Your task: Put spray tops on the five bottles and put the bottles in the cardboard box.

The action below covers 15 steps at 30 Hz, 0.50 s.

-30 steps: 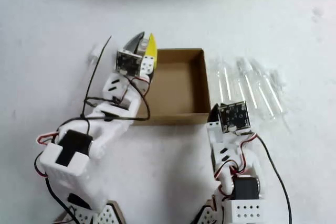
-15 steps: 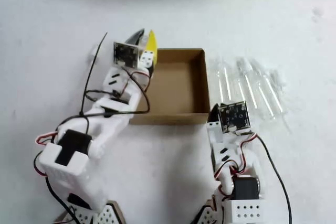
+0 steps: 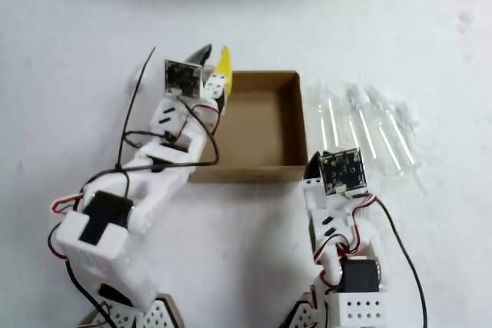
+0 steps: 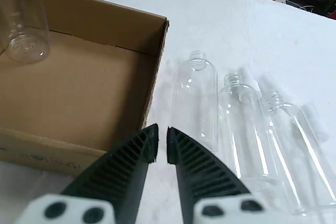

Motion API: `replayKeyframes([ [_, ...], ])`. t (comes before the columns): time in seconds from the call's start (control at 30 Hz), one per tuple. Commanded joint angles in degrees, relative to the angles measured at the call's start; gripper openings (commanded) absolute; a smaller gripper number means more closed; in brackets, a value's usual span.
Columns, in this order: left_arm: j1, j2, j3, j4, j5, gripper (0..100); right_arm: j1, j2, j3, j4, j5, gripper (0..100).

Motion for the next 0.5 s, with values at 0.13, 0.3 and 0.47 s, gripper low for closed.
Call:
replayKeyframes([
  [0.13, -1.2, -17.5, 0.5, 11.1, 2.4, 10, 0.0, 0.0, 0.5, 0.2, 1.0, 2.2],
  [0.3, -2.3, -28.0, -1.5, 23.6, 6.9, 10, 0.0, 0.0, 0.5, 0.2, 1.0, 2.2],
  [0.47, -2.9, -41.0, -4.0, 42.5, 7.3, 10, 0.0, 0.0, 0.5, 0.2, 1.0, 2.2],
])
